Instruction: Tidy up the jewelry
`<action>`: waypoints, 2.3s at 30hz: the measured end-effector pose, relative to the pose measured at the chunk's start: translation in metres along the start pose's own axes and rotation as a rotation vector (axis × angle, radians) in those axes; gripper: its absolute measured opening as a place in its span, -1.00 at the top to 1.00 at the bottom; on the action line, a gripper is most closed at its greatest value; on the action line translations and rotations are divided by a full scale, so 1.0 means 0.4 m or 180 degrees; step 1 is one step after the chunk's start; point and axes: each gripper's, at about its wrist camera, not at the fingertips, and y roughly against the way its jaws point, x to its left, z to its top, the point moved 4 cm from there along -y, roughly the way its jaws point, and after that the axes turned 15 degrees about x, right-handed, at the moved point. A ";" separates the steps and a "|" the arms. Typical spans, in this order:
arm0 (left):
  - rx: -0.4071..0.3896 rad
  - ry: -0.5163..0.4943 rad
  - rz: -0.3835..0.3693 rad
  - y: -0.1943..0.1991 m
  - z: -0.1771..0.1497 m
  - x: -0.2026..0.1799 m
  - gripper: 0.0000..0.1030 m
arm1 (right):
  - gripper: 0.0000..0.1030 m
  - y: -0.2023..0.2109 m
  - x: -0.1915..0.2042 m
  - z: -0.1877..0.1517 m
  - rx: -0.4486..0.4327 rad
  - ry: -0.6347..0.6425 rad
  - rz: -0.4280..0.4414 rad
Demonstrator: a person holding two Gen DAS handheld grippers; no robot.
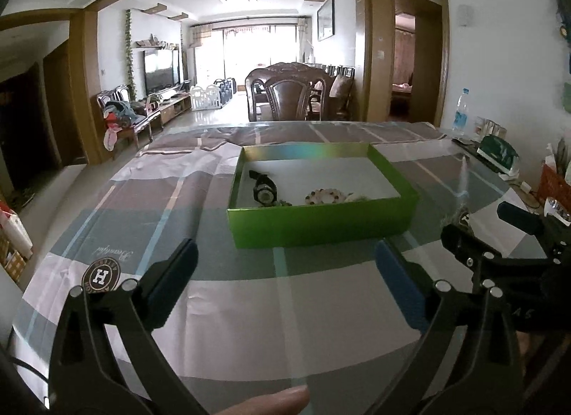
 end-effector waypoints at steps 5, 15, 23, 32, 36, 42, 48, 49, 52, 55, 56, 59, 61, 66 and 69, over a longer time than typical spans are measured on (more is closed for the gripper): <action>-0.0008 0.0003 0.0010 0.004 -0.002 0.004 -0.91 | -0.93 0.001 0.006 0.000 0.0000 0.0011 0.0018; -0.0057 0.0023 0.0072 0.025 -0.007 0.026 -0.91 | -0.93 0.027 0.022 -0.002 -0.0074 0.0046 0.0041; -0.0064 0.0030 0.0072 0.028 -0.008 0.029 -0.91 | -0.93 0.026 0.025 0.000 -0.0070 0.0053 0.0044; -0.0060 0.0013 0.0061 0.036 -0.010 0.032 -0.91 | -0.93 0.026 0.027 -0.002 -0.0068 0.0050 0.0034; -0.0045 0.0012 0.0051 0.041 -0.013 0.033 -0.91 | -0.93 0.025 0.025 -0.002 -0.0062 0.0046 0.0031; -0.0042 0.0011 0.0051 0.043 -0.014 0.034 -0.91 | -0.93 0.022 0.019 -0.003 -0.0060 0.0042 0.0032; -0.0037 0.0008 0.0048 0.041 -0.014 0.031 -0.92 | -0.93 0.022 0.018 -0.004 -0.0061 0.0043 0.0026; -0.0038 0.0009 0.0047 0.040 -0.013 0.029 -0.92 | -0.93 0.022 0.019 -0.003 -0.0060 0.0043 0.0031; -0.0029 0.0001 0.0047 0.040 -0.019 0.030 -0.92 | -0.93 0.022 0.019 -0.003 -0.0060 0.0042 0.0031; -0.0025 0.0004 0.0040 0.039 -0.019 0.031 -0.92 | -0.93 0.022 0.019 -0.003 -0.0059 0.0042 0.0029; -0.0024 0.0004 0.0039 0.040 -0.019 0.030 -0.92 | -0.93 0.022 0.019 -0.002 -0.0059 0.0045 0.0028; -0.0030 0.0004 0.0044 0.039 -0.017 0.029 -0.92 | -0.93 0.022 0.020 -0.002 -0.0058 0.0044 0.0033; -0.0029 0.0003 0.0042 0.040 -0.019 0.030 -0.92 | -0.93 0.022 0.020 -0.002 -0.0058 0.0047 0.0028; -0.0023 0.0002 0.0036 0.034 -0.019 0.028 -0.92 | -0.93 0.021 0.012 -0.011 -0.0046 0.0046 0.0029; -0.0017 0.0009 0.0030 0.035 -0.020 0.030 -0.92 | -0.93 0.021 0.002 -0.023 -0.0031 0.0044 0.0033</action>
